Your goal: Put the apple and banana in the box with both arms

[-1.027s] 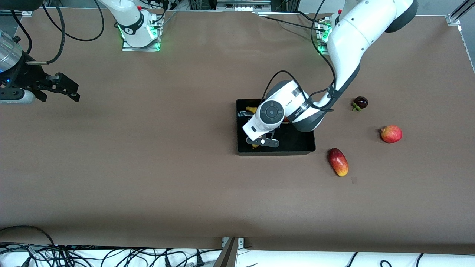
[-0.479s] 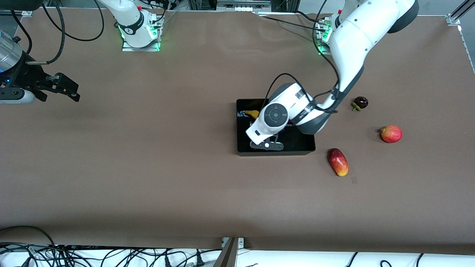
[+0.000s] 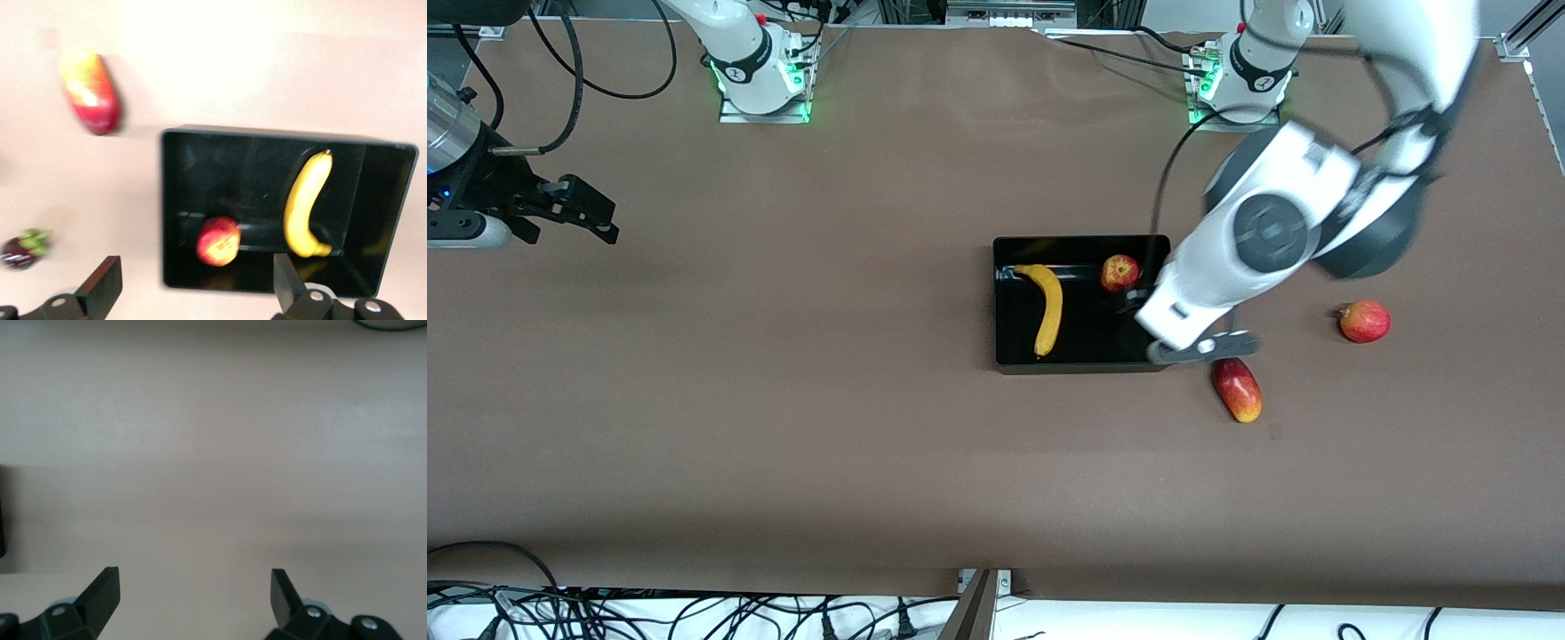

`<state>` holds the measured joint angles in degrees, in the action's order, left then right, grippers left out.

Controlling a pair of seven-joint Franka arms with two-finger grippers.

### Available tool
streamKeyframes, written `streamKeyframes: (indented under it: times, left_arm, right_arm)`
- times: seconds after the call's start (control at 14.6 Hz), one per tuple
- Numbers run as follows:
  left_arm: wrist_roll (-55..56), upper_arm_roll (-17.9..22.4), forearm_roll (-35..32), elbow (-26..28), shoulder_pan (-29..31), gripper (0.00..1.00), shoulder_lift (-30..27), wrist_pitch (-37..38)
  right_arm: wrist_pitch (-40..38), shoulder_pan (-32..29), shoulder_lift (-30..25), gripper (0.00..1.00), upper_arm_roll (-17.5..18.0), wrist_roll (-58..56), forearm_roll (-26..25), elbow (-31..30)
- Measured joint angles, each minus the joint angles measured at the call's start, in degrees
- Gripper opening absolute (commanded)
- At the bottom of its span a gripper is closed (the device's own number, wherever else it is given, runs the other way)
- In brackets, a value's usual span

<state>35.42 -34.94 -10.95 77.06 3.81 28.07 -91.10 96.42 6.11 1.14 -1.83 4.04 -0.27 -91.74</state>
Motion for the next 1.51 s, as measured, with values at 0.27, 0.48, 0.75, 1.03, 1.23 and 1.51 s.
streamKeyframes:
  times: [0.27,0.48,0.75,1.03,1.23,1.51]
  left_arm:
    - [-11.40,1.34,0.00,-6.72,2.09,1.00,-1.16,11.32]
    - [-23.56,7.31,0.10,-7.42,3.47,1.00,-3.79,12.78]
    - [-29.89,25.18,6.46,-0.67,-2.87,1.00,-14.63,9.58]
    - [-30.25,32.20,7.77,13.22,-6.15,1.00,-25.77,1.55]
    - [-30.24,32.36,7.83,18.18,-6.40,1.00,-29.03,0.11]
    - [-30.21,32.40,7.86,20.68,-6.65,1.00,-30.68,-1.35]
  right_arm:
    - [0.00,0.00,0.00,1.00,0.00,0.00,0.00,0.00]
    - [0.00,0.00,0.00,1.00,0.00,0.00,0.00,0.02]
    - [0.00,0.00,0.01,1.00,0.00,0.00,0.00,0.03]
    - [0.00,0.00,0.01,1.00,0.01,0.00,0.00,0.04]
    - [0.00,0.00,0.01,1.00,0.01,0.00,0.00,0.04]
    - [0.00,0.00,0.01,1.00,0.01,0.00,0.00,0.04]
